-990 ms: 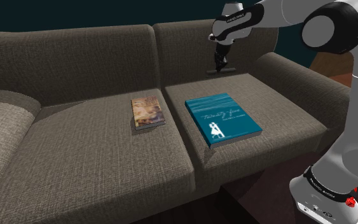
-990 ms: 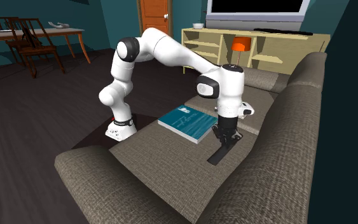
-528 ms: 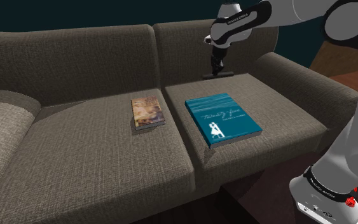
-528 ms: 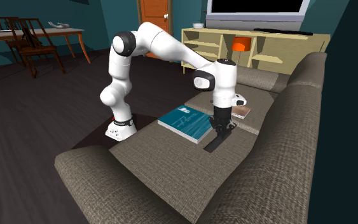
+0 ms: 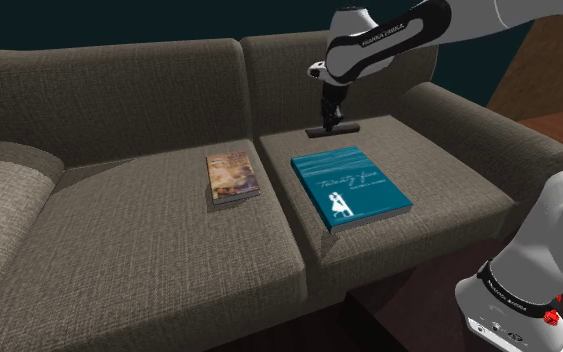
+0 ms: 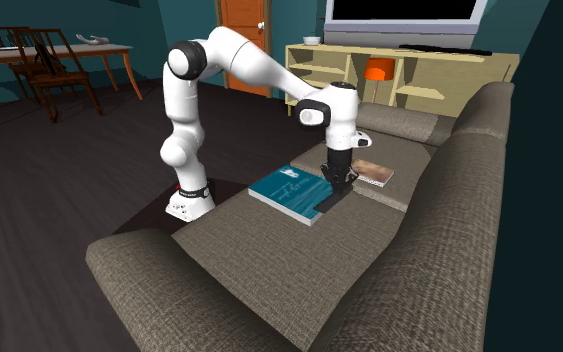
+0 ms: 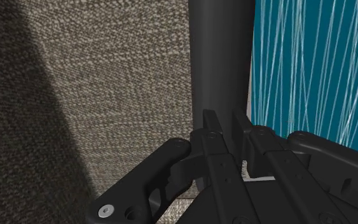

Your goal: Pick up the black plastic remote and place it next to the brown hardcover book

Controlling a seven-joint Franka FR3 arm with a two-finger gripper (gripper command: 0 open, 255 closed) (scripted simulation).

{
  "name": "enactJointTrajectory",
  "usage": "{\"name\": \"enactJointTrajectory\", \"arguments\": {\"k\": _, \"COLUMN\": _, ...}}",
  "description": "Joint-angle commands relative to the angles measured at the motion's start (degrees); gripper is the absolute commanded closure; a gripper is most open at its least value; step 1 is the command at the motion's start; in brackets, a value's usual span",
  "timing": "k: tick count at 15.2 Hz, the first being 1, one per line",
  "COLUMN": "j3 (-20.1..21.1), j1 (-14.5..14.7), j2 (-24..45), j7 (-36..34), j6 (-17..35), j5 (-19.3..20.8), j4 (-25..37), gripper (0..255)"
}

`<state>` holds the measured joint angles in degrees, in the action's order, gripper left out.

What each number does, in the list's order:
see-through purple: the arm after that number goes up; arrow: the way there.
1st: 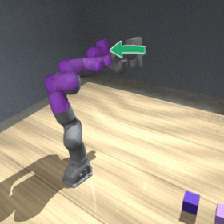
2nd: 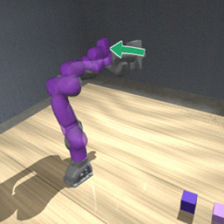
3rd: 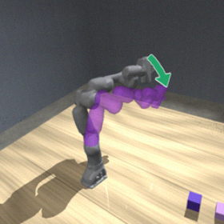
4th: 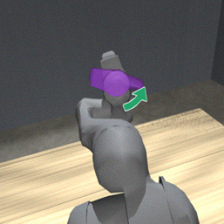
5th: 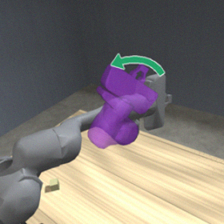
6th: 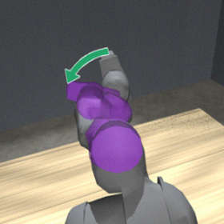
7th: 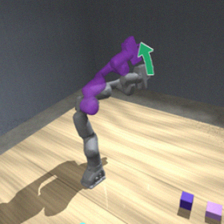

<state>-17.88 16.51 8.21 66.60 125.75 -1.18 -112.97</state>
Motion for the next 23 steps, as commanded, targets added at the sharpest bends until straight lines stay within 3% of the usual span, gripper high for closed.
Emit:
{"name": "enactJointTrajectory", "arguments": {"k": 1, "j3": 0.9, "j1": 1.6, "j2": -1.4, "j7": -3.0, "j6": 0.4, "j5": 0.9, "j4": -1.7, "gripper": 255}}
{"name": "enactJointTrajectory", "arguments": {"k": 11, "j3": 6.8, "j1": 9.1, "j2": -6.8, "j7": -18.3, "j6": 1.2, "j5": 4.4, "j4": -8.3, "gripper": 255}}
{"name": "enactJointTrajectory", "arguments": {"k": 23, "j3": 14.3, "j1": 16.9, "j2": -6.4, "j7": -34.4, "j6": 0.7, "j5": 5.9, "j4": -8.3, "gripper": 255}}
